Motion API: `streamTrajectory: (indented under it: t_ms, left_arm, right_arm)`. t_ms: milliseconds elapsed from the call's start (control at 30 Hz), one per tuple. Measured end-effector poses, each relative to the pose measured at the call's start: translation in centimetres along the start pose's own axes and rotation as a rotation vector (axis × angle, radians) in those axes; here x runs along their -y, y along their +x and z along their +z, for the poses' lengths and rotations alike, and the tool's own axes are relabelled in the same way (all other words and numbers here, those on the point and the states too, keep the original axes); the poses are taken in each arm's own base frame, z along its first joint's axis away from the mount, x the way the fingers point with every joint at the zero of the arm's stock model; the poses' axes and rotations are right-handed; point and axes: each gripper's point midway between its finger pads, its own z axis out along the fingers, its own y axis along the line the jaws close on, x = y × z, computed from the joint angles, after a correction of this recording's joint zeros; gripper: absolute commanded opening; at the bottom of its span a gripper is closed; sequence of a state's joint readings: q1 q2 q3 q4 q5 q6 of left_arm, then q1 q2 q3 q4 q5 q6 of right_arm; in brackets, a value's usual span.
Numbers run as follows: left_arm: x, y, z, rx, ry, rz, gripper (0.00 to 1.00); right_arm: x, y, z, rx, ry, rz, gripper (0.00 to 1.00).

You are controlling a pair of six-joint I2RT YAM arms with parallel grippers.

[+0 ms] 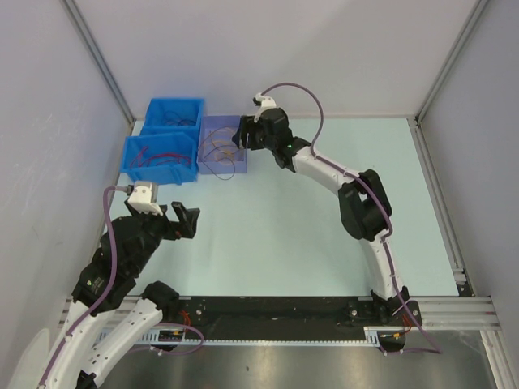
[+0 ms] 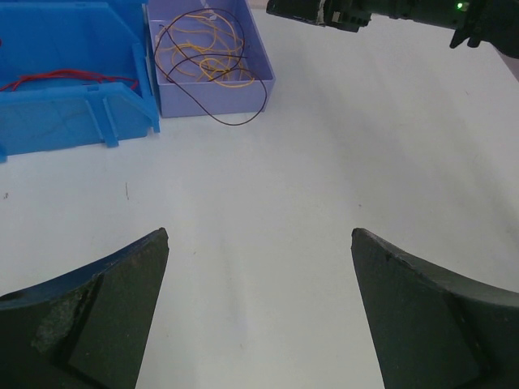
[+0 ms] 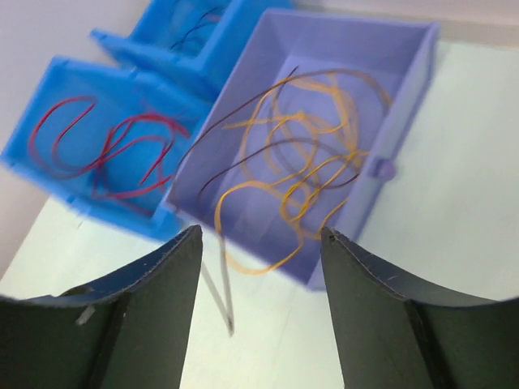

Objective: Untangle the cables

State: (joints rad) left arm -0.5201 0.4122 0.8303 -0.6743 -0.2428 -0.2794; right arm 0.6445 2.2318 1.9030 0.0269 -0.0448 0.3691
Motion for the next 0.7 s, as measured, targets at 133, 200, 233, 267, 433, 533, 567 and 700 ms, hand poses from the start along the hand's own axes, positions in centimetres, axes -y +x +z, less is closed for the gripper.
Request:
streamTrajectory:
  t_ms: [133,200,233,267,433,533,567,700]
  left_arm:
    - [0.1,0.0,0.0,-0.001,0.004,0.000,1.00]
    - [0.1,0.0,0.0,-0.002,0.006,0.000,1.00]
    - [0.1,0.0,0.0,-0.002,0.008,0.000,1.00]
    - [0.2,0.1,0.0,-0.003,0.009,0.000,1.00]
    - [0.2,0.1,0.0,-0.003,0.010,0.000,1.00]
    - [0.2,0.1,0.0,-0.003,0.010,0.000,1.00]
    - [0.2,0.1,0.0,-0.003,0.010,0.000,1.00]
    - [0.2,0.1,0.0,-0.003,0.010,0.000,1.00]
  right_arm:
    - [-1.3,1.5,-1.3,-0.062,-0.084,0.007,0.62]
    - [-1.5,3.1,-1.6,-0.110,-0.112,0.012,0.61]
    - [-1.5,4.0,-1.8,-0.138,-0.120,0.016,0.61]
    - [-1.6,4.8,-1.9,-0.165,-0.127,0.021,0.61]
    - [-2.7,6.5,-2.5,-0.229,-0.164,0.029,0.58]
    - [-3.3,7.1,-2.6,-0.247,-0.178,0.029,0.56]
    - [-3.4,7.4,-2.5,-0.254,-0.183,0.031,0.55]
    - [-3.4,8.7,-1.9,-0.280,-0.187,0.033,0.50]
